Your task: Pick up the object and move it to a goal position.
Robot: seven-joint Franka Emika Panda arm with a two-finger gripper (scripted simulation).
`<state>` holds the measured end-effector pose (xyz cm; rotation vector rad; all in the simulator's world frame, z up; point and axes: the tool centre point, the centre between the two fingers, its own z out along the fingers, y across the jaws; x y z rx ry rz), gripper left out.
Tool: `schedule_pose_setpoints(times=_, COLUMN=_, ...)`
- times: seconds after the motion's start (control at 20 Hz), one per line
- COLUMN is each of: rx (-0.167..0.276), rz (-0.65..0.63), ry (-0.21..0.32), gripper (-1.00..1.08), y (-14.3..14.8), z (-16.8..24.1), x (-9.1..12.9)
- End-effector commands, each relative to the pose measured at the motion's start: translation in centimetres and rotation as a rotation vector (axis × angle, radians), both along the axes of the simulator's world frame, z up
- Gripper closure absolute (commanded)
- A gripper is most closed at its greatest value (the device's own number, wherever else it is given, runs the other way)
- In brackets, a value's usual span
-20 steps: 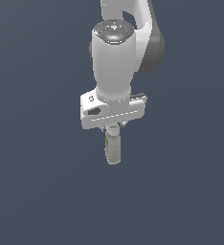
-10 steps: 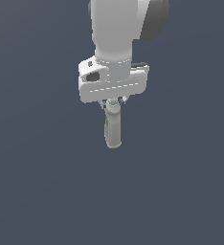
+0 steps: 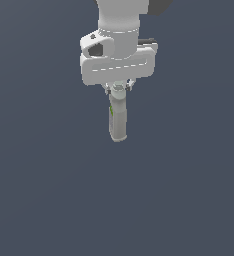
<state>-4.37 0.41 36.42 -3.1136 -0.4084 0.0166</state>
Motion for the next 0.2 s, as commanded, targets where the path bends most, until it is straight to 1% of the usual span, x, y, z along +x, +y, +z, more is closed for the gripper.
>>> schedule_pose_setpoints(times=0.0, rx=0.000, rz=0.000, ry=-0.011, gripper=1.08, y=0.00, z=1.18, x=-0.32)
schedule_pose_setpoints(times=0.15, rx=0.000, rz=0.000, ry=-0.011, gripper=1.08, y=0.00, z=1.42, x=-0.48)
